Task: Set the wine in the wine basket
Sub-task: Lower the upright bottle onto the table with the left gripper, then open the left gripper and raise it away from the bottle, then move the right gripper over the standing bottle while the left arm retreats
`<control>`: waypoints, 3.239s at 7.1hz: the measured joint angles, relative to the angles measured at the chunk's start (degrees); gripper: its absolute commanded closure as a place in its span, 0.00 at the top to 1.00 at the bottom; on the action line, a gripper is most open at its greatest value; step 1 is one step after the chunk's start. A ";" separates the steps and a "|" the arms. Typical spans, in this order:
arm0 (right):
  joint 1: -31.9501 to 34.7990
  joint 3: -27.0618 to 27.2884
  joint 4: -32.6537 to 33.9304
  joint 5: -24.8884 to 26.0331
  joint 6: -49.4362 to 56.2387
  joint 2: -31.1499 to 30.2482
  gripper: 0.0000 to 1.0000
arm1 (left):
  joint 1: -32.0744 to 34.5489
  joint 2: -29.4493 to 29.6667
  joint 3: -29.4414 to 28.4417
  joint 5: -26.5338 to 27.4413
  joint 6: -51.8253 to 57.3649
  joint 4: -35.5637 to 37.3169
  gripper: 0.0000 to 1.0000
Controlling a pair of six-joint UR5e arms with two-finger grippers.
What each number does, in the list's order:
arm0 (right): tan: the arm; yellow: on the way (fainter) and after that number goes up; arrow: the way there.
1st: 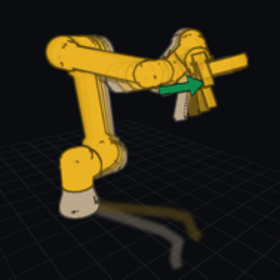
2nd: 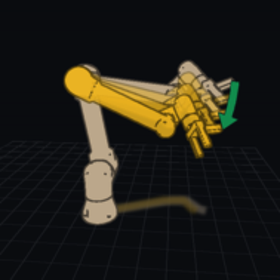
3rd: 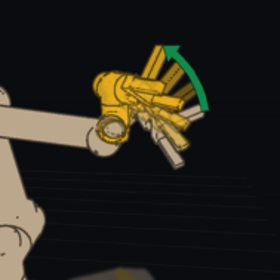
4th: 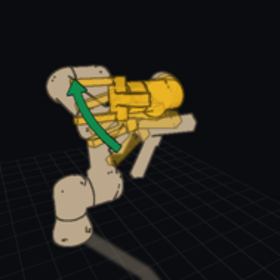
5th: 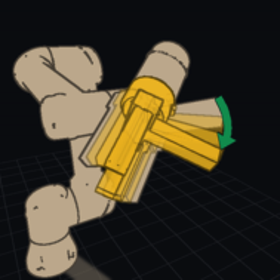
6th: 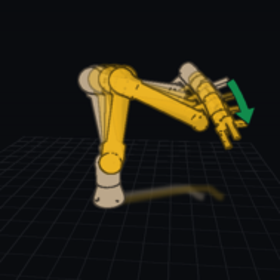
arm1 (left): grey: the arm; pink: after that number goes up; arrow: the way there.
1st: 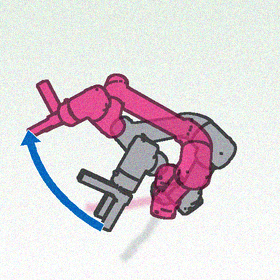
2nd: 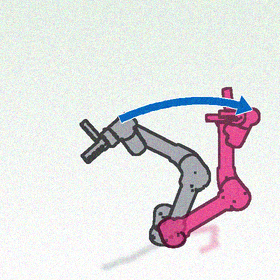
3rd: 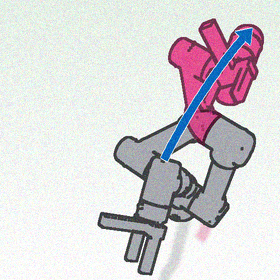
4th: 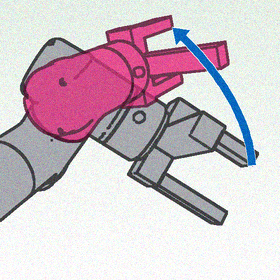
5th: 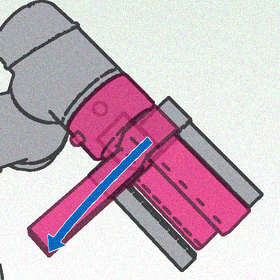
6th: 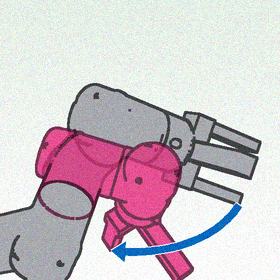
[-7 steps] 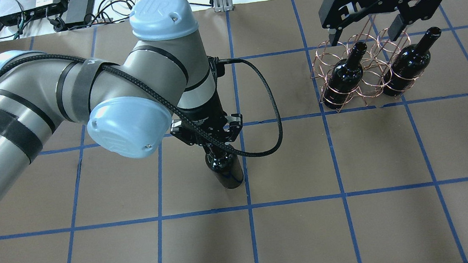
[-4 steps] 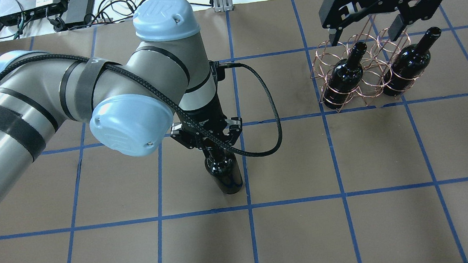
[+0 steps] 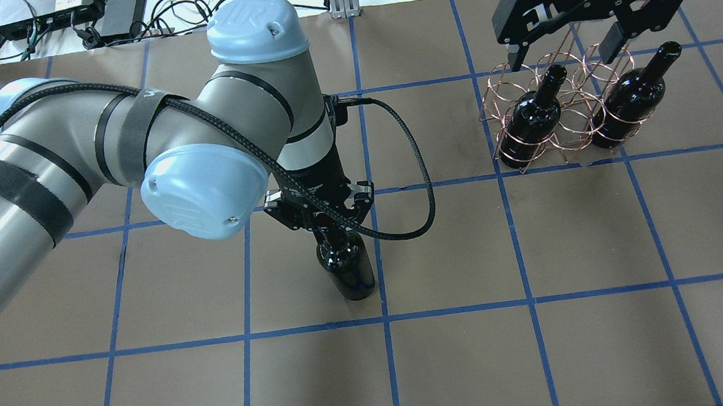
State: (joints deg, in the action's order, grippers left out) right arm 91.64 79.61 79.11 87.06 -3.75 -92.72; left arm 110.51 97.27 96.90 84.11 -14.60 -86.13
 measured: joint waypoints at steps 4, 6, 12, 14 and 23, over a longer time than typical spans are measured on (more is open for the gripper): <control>0.01 0.02 -0.06 -0.05 -0.01 0.00 1.00 | -0.20 -0.61 -0.89 0.37 0.34 -0.61 1.00; 0.02 0.02 -0.08 -0.12 0.01 0.00 1.00 | -1.98 -1.77 -6.04 2.19 0.30 -3.39 1.00; 8.12 -0.10 3.20 -0.86 -10.79 4.67 1.00 | -31.82 -2.85 -17.54 5.82 21.97 -7.75 1.00; 17.32 0.51 7.61 -1.29 -19.58 9.30 0.99 | -39.37 -3.43 -17.42 6.43 26.58 -8.37 1.00; 28.49 8.43 15.22 -2.03 -26.12 18.60 0.71 | -41.15 -3.66 -15.86 6.06 30.15 -8.75 1.00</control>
State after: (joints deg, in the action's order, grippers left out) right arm 120.13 88.03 94.33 85.03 -29.88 -74.12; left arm 69.36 93.61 81.04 90.18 15.55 -94.88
